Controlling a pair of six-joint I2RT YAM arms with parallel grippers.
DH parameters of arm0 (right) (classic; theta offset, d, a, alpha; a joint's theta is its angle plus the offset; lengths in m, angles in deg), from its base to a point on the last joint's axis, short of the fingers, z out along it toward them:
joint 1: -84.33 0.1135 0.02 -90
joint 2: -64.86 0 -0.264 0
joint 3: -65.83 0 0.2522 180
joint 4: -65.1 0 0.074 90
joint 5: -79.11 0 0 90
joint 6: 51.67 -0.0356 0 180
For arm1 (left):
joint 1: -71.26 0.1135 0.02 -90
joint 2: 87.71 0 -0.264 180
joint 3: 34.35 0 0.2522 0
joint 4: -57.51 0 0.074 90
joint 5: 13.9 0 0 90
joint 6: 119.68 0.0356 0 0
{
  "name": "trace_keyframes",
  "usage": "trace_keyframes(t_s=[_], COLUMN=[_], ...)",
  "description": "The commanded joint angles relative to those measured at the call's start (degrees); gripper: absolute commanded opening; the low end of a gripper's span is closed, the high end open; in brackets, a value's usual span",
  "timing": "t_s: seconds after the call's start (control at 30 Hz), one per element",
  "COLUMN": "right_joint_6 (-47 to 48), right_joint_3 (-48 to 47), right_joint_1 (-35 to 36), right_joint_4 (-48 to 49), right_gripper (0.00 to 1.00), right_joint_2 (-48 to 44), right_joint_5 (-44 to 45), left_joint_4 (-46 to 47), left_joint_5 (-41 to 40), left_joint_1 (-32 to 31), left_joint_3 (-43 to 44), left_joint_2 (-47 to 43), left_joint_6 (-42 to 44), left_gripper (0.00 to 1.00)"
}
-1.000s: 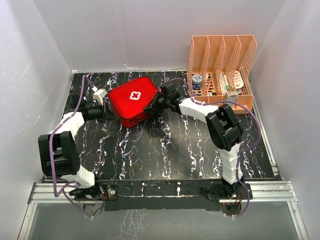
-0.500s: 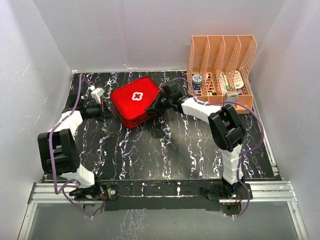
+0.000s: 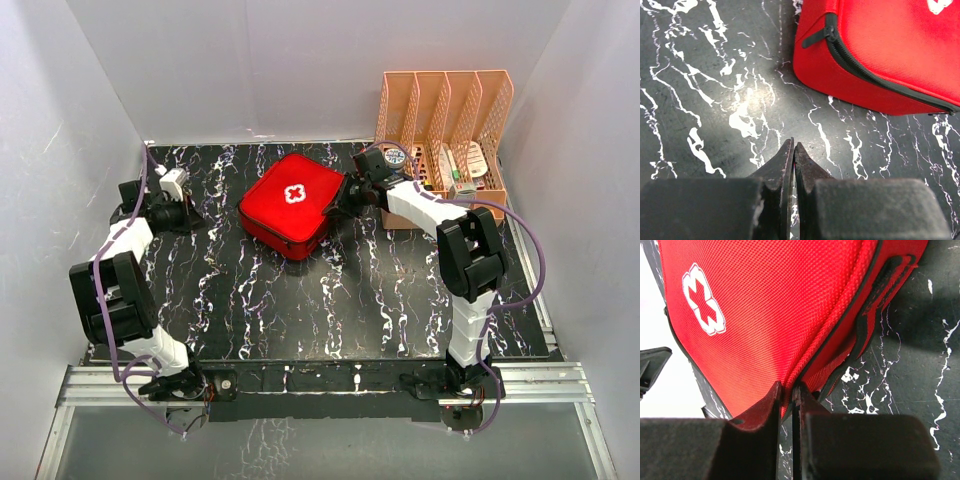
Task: Organize the medicine kit
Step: Zip the medicine pouch at the center of the board.
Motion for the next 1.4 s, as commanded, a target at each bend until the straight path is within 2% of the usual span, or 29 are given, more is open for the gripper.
trace_keyframes(t_s=[0.0, 0.1, 0.2, 0.3, 0.33, 0.37, 0.43, 0.47, 0.6, 0.83, 0.93, 1.17, 1.37], right_joint_6=[4.6, 4.1, 3.9, 3.7, 3.7, 3.6, 3.2, 3.0, 2.2, 1.3, 1.2, 0.8, 0.2], right_joint_3=[-3.5, -2.9, -2.3, -1.7, -1.6, -1.3, -0.8, -0.5, -0.5, -1.3, -1.1, -1.1, -1.9], right_joint_1=[0.5, 0.6, 0.5, 0.6, 0.6, 0.6, 0.6, 0.6, 0.5, 0.6, 0.5, 0.5, 0.5], right_joint_4=[-1.0, -0.3, 0.1, 0.2, 0.3, 0.5, 0.8, 1.2, 2.0, 3.0, 3.0, 3.3, 3.9], right_gripper=[0.00, 0.00, 0.00, 0.00, 0.00, 0.00, 0.00, 0.00, 0.00, 0.00, 0.00, 0.00, 0.00], right_joint_2=[-1.5, -1.2, -1.3, -1.7, -1.7, -1.8, -1.9, -2.1, -2.1, -0.9, -1.0, -1.2, -0.8], right_joint_5=[-1.0, -1.4, -1.1, -0.7, -0.8, -0.8, -1.0, -1.1, -1.6, -2.9, -2.8, -1.9, -1.8], left_joint_4=[-1.4, -5.0, -8.1, -3.0, 0.7, 4.4, 13.0, 17.0, 27.2, 37.0, 40.7, 42.4, 43.6], left_joint_5=[5.6, 12.0, 14.3, 13.8, 12.5, 10.9, 5.7, 2.0, -10.3, -20.2, -21.5, -23.0, -23.2], left_joint_1=[-0.4, -0.9, -3.4, -7.2, -8.9, -10.8, -14.7, -16.6, -22.2, -26.1, -28.4, -35.4, -38.1], left_joint_3=[2.6, 2.6, 0.3, -5.1, -7.4, -9.5, -14.0, -16.4, -23.2, -28.5, -29.8, -30.0, -29.9], left_joint_2=[0.3, 0.3, -0.9, -4.4, -5.9, -7.6, -10.8, -12.5, -17.8, -19.6, -18.9, -18.2, -16.3], left_joint_6=[2.4, 4.1, 5.5, 1.3, -1.4, -4.5, -10.8, -13.4, -17.9, -18.6, -19.1, -20.0, -20.3], left_gripper=[0.00, 0.01, 0.28, 0.49, 0.60, 0.65, 0.68, 0.74, 0.86, 0.89, 0.89, 0.88, 0.88])
